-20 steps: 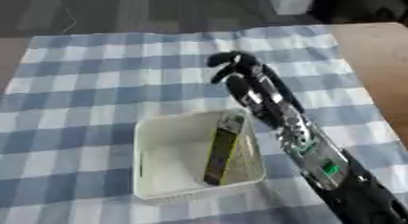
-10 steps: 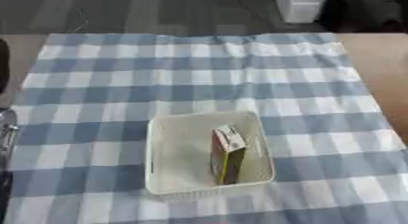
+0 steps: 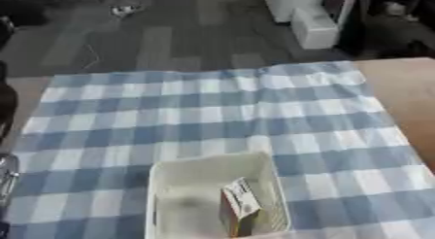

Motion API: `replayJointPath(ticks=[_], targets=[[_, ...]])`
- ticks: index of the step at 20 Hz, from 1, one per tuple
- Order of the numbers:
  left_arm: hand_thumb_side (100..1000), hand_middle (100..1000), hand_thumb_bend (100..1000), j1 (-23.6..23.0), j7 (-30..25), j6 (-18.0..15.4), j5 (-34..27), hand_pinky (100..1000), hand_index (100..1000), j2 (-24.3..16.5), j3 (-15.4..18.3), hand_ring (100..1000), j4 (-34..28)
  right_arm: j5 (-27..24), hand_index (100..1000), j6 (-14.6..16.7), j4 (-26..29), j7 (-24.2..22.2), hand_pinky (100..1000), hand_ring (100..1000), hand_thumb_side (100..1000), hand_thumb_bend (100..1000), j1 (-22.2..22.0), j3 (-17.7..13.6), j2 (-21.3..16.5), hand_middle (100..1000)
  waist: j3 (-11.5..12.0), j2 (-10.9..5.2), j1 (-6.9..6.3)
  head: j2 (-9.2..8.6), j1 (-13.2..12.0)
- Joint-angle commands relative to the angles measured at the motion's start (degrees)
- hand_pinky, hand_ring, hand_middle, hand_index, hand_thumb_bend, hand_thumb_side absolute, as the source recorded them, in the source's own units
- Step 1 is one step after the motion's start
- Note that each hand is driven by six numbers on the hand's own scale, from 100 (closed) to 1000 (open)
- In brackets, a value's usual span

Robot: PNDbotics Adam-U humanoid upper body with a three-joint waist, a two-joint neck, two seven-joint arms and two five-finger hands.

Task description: Pick up objects on the table and place them in the box.

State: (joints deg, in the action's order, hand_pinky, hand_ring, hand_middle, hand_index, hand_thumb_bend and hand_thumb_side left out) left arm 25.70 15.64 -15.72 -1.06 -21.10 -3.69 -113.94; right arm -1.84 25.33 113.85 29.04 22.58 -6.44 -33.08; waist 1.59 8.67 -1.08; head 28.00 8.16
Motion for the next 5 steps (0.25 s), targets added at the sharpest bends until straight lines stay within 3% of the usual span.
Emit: replayJointPath(ticks=[1, 5], targets=[[607, 780, 778, 0.21, 0.35, -0.10, 0.46, 626, 805, -0.96, 0.61, 641, -0.66, 3.52, 704, 0.66, 0.74, 3.97, 519, 603, 839, 601, 0.75, 0.21, 0.10, 662, -0.22, -1.27, 0.04, -2.58, 1.68], [606, 780, 781, 0.02, 0.58, 0.12, 0.54, 632, 805, -0.89, 0.80, 641, -0.66, 4.36, 699, 0.30, 0.74, 7.45, 572, 600, 835, 592, 1.74, 0.50, 1.22, 655, -0.16, -1.55, 0.04, -5.79, 5.71]])
